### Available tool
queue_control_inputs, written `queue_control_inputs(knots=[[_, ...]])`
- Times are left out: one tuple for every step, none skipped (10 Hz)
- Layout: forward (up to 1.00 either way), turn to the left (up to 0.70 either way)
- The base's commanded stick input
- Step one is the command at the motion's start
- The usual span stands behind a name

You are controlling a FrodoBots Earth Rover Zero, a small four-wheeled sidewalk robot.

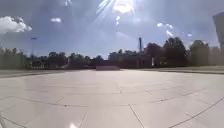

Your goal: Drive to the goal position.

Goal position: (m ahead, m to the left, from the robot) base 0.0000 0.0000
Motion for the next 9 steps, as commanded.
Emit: queue_control_inputs(knots=[[0.04, 0.0], [0.04, 0.0], [0.04, 0.0], [0.04, 0.0], [0.05, 0.0], [0.05, 0.0], [0.04, 0.0], [0.05, 0.0], [0.04, 0.0]])
